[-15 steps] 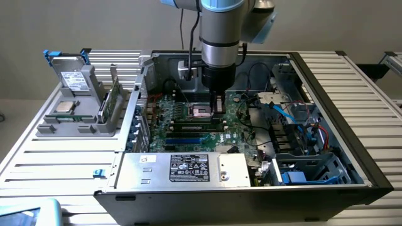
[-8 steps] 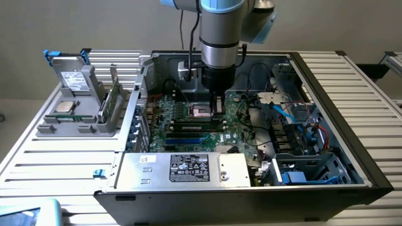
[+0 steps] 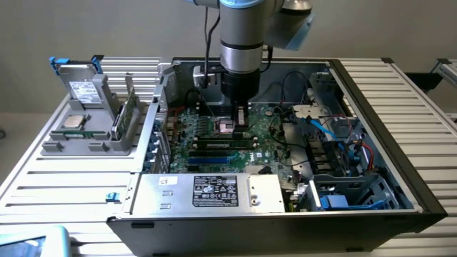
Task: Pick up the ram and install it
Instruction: 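Press down the ram until it locks into place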
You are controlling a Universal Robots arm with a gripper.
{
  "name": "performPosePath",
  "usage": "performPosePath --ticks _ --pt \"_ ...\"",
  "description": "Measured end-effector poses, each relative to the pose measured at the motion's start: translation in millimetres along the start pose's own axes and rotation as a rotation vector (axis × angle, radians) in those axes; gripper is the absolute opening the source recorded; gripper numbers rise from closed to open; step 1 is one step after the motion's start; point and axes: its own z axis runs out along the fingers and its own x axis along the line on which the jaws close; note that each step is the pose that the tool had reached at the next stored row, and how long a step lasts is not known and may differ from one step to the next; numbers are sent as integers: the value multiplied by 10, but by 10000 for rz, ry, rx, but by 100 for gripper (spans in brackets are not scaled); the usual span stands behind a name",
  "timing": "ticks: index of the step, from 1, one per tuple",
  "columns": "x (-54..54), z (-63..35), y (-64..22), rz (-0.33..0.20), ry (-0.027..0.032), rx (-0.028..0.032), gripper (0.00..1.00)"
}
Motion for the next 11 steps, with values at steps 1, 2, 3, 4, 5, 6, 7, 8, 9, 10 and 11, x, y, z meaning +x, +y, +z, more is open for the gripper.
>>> performPosePath --ticks 1,2,3,4,5,6,7,8,9,10,11 --pt "0 -1 46 -1 -3 0 11" --pt "0 -1 93 0 -6 1 11" --pt "0 -2 136 0 -9 1 11" --pt "0 -2 177 0 -11 2 11" --pt "0 -3 218 0 -12 3 11" --pt "0 -4 255 1 -13 5 11" --pt "0 -5 289 0 -12 7 11" --pt "0 -5 317 2 -12 12 11" --pt "0 -3 334 2 -12 22 11" --pt "-1 3 341 3 -15 27 11" --pt "-2 11 350 3 -14 29 11"
